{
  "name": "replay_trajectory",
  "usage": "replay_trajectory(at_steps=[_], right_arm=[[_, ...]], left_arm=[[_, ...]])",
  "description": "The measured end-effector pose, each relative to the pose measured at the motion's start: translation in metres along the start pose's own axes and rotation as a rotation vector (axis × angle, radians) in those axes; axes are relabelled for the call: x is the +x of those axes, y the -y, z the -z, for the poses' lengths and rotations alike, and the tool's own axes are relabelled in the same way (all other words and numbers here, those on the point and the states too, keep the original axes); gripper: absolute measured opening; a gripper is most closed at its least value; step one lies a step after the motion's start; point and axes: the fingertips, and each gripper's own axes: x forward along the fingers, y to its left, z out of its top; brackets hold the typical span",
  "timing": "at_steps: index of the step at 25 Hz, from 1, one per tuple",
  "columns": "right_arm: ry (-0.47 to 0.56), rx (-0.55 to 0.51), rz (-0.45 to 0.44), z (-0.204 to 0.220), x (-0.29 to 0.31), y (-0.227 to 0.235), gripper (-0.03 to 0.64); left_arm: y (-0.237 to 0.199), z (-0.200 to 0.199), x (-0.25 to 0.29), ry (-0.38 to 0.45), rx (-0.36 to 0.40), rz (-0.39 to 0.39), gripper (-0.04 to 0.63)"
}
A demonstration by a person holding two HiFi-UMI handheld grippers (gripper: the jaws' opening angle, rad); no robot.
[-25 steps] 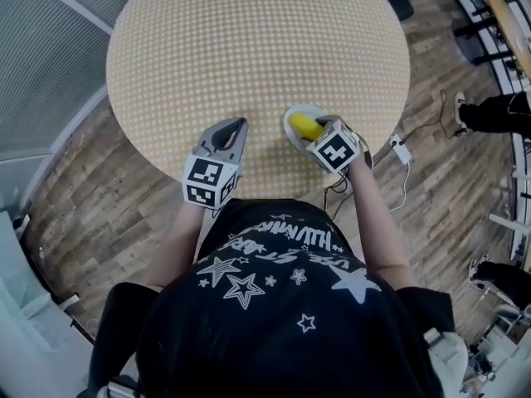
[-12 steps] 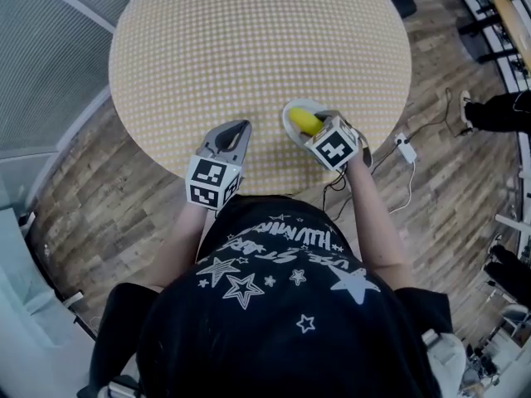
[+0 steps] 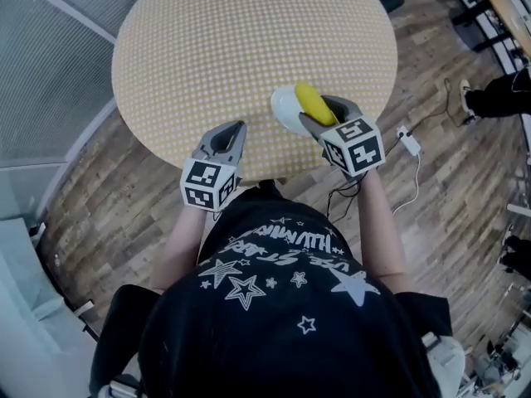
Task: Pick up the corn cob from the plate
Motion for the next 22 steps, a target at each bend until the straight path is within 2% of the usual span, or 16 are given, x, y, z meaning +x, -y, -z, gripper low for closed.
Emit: replay_trajectory(at_steps=[4,8,12,16,22], right_arm=[[0.153,0.083,0.015,-0.009,-0.049,-0.012,0.256],[0.306,0.199,-0.033,-0.004,-0.105,-0.039,0.256],[0.416,0.322,-0.081,0.016,-0.158,-0.066,0.256],[0.480,0.417,-0.141,0.045,-0.194,-0.092,0.256],[0.485,0.391,-0.189,0.076,-0.230,-0.129,0.256]], left_arm=[[0.018,0.001,-0.017,0.012,0.003,-0.005,0.008],[0.035,-0.001,-0.041,0.047,-0.003,-0.027,0.008],[0.067,-0.002,-0.067,0.068,0.022,-0.012,0.008],[0.107,0.006,-0.094,0.086,0.016,0.008,0.008],[0.158,0.018,-0.142,0.099,0.041,0.004,0.008]])
